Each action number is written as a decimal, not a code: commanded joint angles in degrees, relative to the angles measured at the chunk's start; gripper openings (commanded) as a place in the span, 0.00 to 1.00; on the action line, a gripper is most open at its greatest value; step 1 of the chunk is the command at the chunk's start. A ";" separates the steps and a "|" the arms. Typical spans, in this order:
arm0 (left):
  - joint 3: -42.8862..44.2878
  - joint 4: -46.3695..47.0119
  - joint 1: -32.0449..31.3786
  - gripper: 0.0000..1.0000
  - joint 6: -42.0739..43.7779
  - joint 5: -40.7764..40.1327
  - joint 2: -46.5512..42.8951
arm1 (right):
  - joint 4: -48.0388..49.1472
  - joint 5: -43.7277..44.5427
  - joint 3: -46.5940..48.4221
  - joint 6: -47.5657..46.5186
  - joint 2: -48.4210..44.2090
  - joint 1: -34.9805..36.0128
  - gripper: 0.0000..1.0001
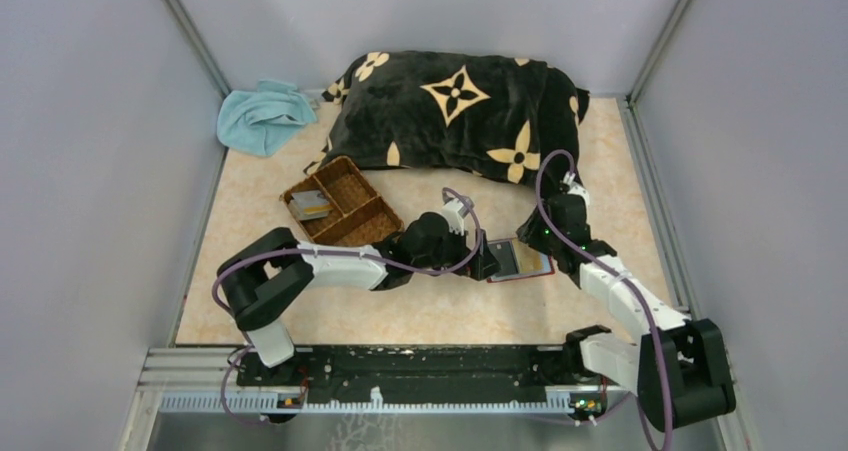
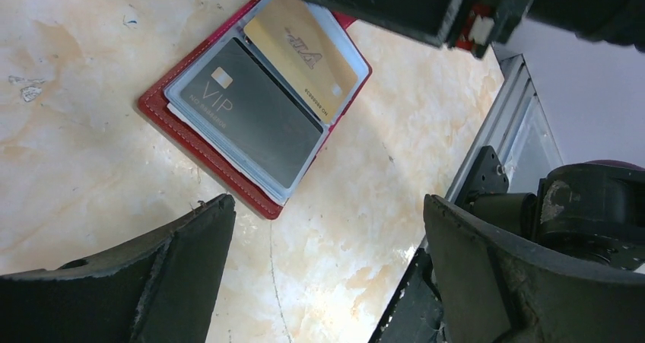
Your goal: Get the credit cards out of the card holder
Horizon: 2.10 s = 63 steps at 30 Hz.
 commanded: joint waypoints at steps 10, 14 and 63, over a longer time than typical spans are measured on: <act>-0.05 -4.52 -3.07 0.99 5.58 -7.11 -5.50 | 8.28 10.42 8.87 -4.48 14.24 -0.35 0.12; -0.54 -5.09 -3.42 0.99 6.30 -7.50 -7.12 | 10.66 13.75 3.77 -3.28 9.93 -0.33 0.11; 2.61 8.77 0.88 0.87 -4.00 13.88 4.61 | -5.77 9.42 -5.90 2.81 -10.36 6.35 0.21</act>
